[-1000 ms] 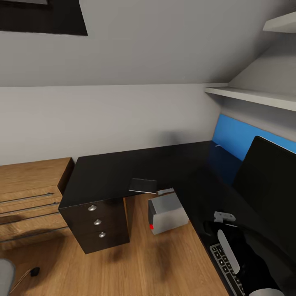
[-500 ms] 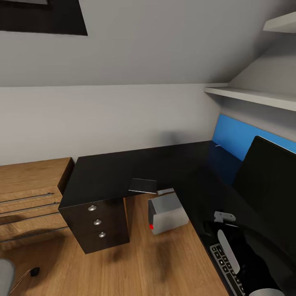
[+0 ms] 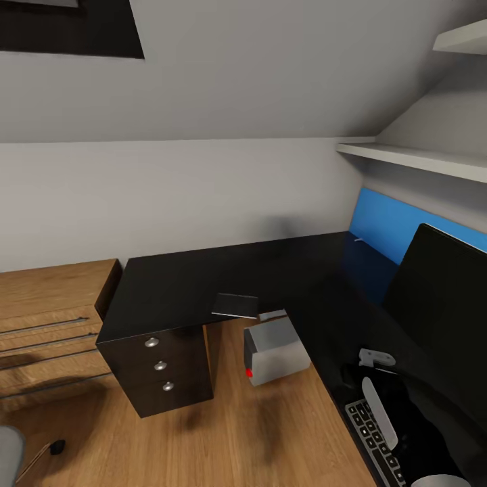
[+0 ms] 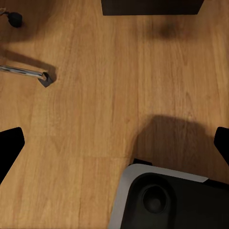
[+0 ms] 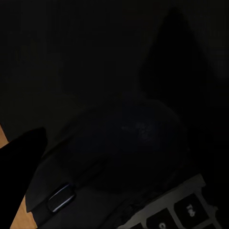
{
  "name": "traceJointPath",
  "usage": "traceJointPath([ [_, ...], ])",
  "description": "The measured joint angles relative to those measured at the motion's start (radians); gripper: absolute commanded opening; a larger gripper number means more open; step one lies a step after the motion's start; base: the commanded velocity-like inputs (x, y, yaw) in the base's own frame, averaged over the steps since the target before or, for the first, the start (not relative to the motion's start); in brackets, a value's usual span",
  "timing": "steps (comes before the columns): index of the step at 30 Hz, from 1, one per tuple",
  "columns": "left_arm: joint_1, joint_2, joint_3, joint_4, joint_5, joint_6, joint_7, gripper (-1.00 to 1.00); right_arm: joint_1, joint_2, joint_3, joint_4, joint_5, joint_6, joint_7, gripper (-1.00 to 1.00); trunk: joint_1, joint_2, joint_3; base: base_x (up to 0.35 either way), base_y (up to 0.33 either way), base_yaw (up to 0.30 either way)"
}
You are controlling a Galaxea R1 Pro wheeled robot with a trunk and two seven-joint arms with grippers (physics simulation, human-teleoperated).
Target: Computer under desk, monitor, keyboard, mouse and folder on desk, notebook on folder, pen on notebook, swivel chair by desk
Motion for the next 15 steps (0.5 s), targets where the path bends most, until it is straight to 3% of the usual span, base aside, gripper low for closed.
traceJointPath([
  [7,0.0,0.001,0.003,0.0,0.001,0.001,0.002,1.0,0.0,0.002,0.0,0.0,-0.004,-0.002,0.0,-1.0,0.0,0.0,0.0,0.014,0.0,0.0],
  [15,0.0,0.001,0.002,0.0,0.001,0.002,0.004,1.0,0.0,0.001,-0.002,0.0,-0.002,-0.001,0.0,-1.0,0.0,0.0,0.0,0.151,0.0,0.0],
])
